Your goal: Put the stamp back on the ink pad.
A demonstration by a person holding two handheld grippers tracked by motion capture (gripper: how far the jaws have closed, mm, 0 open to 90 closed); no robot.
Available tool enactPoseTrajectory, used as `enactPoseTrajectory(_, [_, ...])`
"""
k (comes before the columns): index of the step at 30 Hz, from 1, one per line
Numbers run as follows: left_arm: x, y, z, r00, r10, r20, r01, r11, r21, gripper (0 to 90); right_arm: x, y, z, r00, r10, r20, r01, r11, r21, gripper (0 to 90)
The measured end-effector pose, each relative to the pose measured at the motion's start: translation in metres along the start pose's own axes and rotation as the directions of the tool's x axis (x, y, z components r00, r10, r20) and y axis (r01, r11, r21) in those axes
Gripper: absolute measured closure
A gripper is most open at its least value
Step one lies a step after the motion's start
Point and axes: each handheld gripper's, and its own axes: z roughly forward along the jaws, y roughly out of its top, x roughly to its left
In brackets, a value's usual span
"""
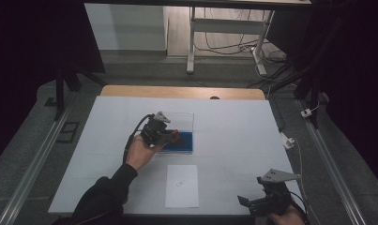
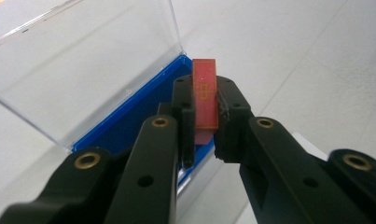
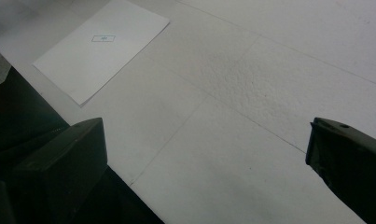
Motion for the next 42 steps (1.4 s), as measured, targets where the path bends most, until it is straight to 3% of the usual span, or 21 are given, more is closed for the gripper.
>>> enactPoseTrajectory(17, [0.01, -0.003, 0.029, 0.9991, -0.023, -0.036, 0.024, 0.9989, 0.041, 79.3, 0.0, 0.0, 0.0, 1.0, 0.005, -0.001, -0.005, 1.0, 0.003, 0.0])
enactPoseTrajectory(34, [0.013, -0.008, 0.041, 0.9986, -0.023, -0.047, 0.027, 0.9971, 0.071, 78.4, 0.0, 0.0, 0.001, 1.0, -0.002, 0.003, 0.002, 1.0, 0.009, 0.0])
enactPoseTrajectory(42, [0.014, -0.008, 0.043, 0.9984, -0.038, -0.042, 0.041, 0.9971, 0.064, 71.8, 0.0, 0.0, 0.001, 1.0, -0.003, 0.003, 0.003, 1.0, 0.01, 0.0])
